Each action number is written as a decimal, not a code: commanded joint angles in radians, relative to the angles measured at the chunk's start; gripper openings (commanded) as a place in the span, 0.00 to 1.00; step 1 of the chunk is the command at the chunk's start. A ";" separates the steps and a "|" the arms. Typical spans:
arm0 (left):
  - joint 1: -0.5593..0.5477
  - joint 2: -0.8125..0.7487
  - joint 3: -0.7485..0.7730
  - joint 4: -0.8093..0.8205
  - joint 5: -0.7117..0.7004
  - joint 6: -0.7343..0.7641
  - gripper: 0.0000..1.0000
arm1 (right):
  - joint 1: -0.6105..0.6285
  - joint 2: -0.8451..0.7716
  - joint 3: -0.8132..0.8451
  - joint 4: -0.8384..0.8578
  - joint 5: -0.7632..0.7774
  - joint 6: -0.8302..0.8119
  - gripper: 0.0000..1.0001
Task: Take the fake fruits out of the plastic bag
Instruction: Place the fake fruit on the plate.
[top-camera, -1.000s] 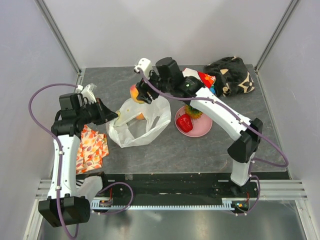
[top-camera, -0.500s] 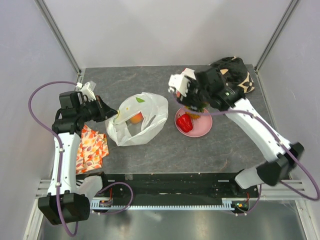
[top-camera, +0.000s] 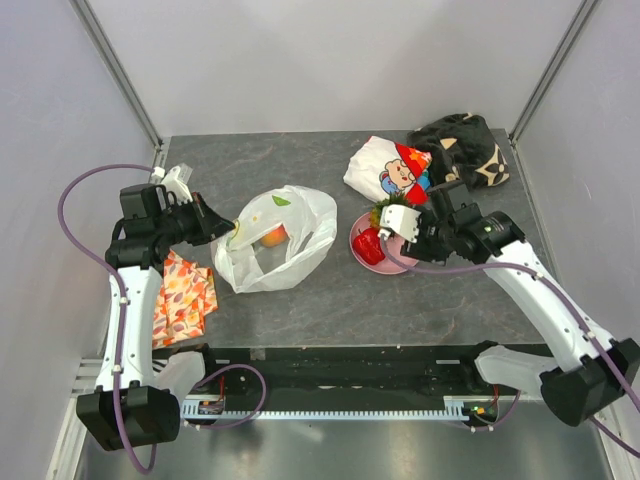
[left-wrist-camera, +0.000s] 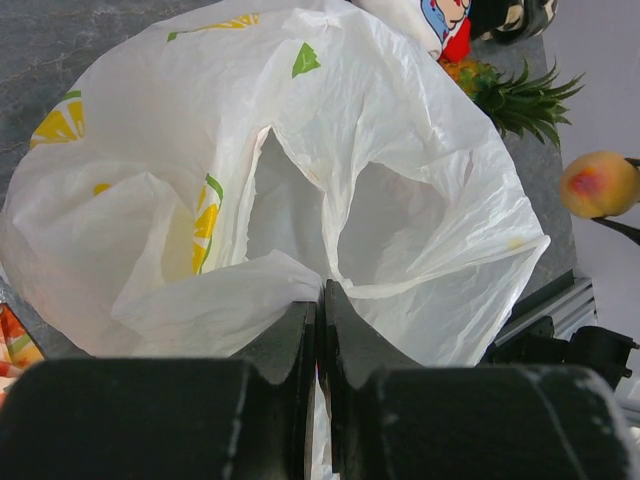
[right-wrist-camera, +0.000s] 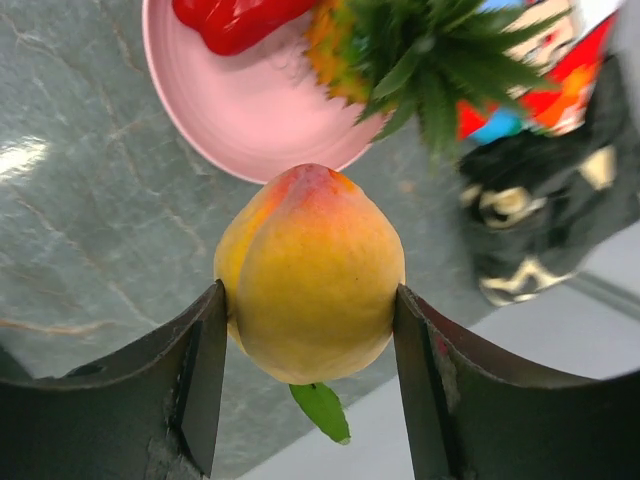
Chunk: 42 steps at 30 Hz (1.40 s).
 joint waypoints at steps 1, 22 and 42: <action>0.001 -0.012 0.003 0.044 0.001 -0.014 0.12 | -0.052 0.091 -0.002 0.058 -0.094 0.194 0.23; 0.038 -0.020 -0.003 0.039 -0.004 -0.031 0.12 | -0.271 0.384 0.004 0.326 -0.221 0.590 0.24; 0.075 0.002 -0.009 0.032 0.001 -0.023 0.12 | -0.309 0.545 -0.020 0.481 -0.234 0.786 0.25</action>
